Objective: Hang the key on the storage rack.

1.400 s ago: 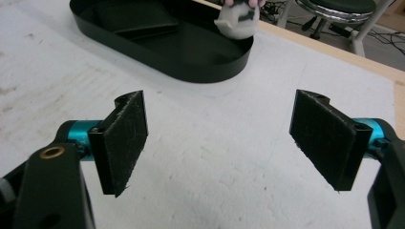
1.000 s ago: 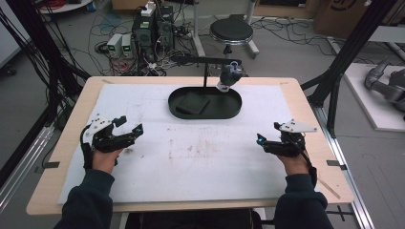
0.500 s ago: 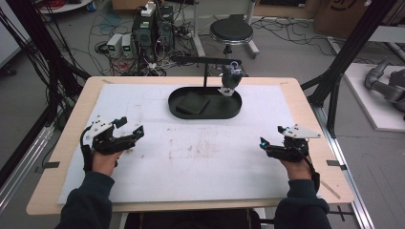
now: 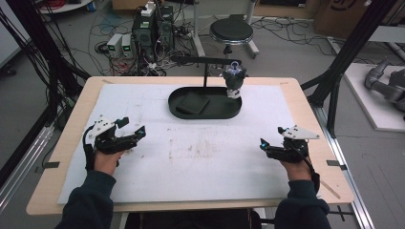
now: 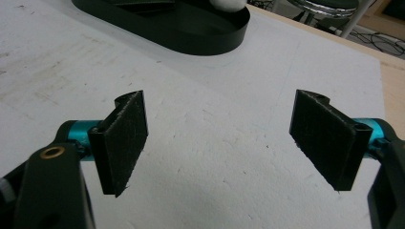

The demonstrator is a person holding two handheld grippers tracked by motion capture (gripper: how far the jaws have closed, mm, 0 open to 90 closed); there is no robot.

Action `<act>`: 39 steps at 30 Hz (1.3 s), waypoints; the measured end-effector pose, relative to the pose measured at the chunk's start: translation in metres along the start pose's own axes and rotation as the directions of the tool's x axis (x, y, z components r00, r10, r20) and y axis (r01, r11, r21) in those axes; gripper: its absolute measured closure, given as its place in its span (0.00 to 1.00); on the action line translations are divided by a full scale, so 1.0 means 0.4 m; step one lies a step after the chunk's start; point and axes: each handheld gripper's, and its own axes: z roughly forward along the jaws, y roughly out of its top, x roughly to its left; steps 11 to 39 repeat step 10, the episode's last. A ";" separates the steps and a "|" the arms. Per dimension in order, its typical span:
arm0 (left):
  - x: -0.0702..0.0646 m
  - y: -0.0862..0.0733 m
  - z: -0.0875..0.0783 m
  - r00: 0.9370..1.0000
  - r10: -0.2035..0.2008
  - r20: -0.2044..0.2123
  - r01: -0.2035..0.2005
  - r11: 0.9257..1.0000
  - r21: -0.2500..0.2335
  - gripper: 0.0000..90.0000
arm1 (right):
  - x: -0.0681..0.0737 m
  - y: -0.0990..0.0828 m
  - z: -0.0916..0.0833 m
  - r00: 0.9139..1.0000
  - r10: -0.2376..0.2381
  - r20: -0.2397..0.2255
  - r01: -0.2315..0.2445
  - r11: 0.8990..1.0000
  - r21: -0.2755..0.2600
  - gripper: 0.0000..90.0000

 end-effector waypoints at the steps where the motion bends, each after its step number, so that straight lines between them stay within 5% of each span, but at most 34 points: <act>1: 0.001 0.000 0.000 1.000 0.003 -0.001 -0.003 1.000 0.003 0.22 | -0.001 -0.001 0.002 1.000 0.001 0.000 -0.001 1.000 -0.002 0.23; 39: -0.001 -0.003 -0.004 1.000 0.007 -0.006 -0.007 1.000 0.007 0.22 | -0.006 -0.003 0.004 1.000 0.011 -0.002 -0.011 1.000 -0.007 0.23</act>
